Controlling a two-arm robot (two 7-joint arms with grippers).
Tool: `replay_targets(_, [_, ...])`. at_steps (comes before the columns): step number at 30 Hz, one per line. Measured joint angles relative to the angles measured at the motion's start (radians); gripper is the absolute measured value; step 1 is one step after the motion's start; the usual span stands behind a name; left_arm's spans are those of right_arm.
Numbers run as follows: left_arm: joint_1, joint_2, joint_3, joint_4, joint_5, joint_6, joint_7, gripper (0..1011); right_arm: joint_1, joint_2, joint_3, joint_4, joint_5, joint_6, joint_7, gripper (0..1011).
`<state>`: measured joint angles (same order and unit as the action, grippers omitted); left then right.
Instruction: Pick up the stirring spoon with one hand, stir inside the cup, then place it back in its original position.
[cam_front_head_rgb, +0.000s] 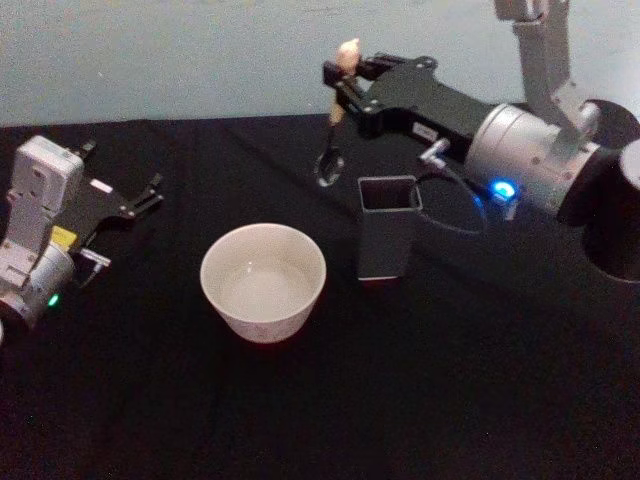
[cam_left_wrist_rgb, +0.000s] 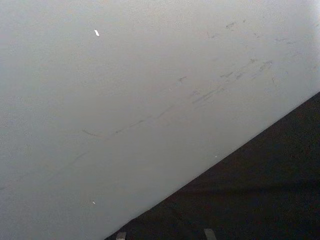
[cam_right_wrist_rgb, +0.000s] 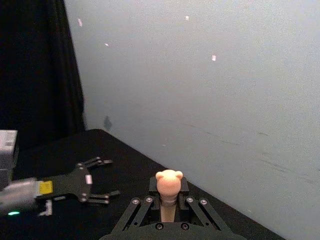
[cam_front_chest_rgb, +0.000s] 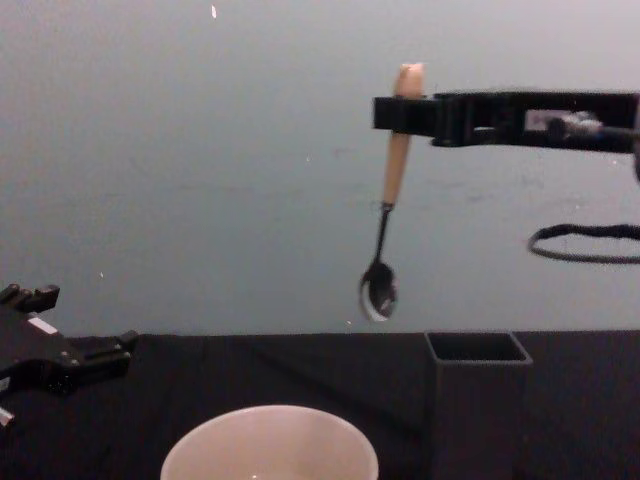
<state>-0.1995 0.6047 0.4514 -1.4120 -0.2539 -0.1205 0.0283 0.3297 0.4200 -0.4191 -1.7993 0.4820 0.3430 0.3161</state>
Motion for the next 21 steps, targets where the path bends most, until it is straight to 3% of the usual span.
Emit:
replay_targets(11, [0.0,0.0,0.0,0.0,0.0,0.0,0.0,1001,-0.028,-0.028,-0.066,0.028,-0.004,-0.086,0.03,199])
replay_targets(21, [0.0,0.0,0.0,0.0,0.0,0.0,0.0,1001,-0.071,-0.056,-0.111,0.072,-0.059,-0.164,0.03,199])
